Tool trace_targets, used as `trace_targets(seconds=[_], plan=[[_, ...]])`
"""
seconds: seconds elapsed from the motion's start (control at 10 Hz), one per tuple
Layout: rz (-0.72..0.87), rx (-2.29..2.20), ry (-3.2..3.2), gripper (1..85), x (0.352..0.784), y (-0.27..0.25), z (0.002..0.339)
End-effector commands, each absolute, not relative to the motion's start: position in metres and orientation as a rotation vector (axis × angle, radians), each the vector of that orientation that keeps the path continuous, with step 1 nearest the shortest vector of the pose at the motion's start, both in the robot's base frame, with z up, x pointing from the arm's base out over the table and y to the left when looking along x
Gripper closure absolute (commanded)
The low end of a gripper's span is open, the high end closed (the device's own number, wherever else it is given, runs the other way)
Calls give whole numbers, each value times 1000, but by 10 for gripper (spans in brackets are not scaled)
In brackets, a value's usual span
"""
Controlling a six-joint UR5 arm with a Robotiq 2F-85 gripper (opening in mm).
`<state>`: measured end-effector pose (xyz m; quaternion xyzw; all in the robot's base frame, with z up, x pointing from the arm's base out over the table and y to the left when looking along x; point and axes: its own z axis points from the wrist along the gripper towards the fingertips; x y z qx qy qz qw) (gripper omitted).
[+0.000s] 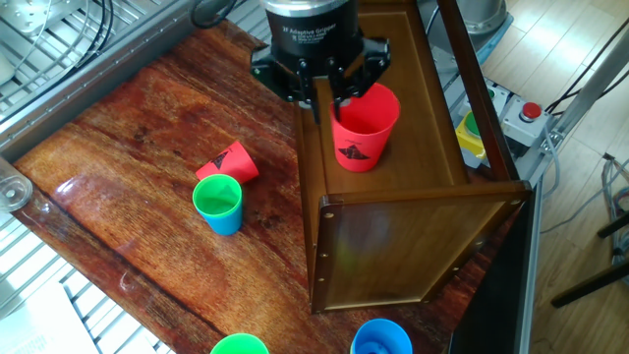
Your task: Take the cups off the shelf and stack them together
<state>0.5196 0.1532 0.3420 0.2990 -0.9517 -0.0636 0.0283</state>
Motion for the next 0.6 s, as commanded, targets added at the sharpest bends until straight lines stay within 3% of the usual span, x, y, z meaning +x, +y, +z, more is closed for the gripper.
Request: trace_targets(seconds=[0.0, 0.3, 0.5], plan=[[-181, 904, -2951, 843, 521, 152, 340], [-40, 1075, -2840, 843, 524, 115, 371], [83, 1262, -2808, 843, 551, 99, 366]])
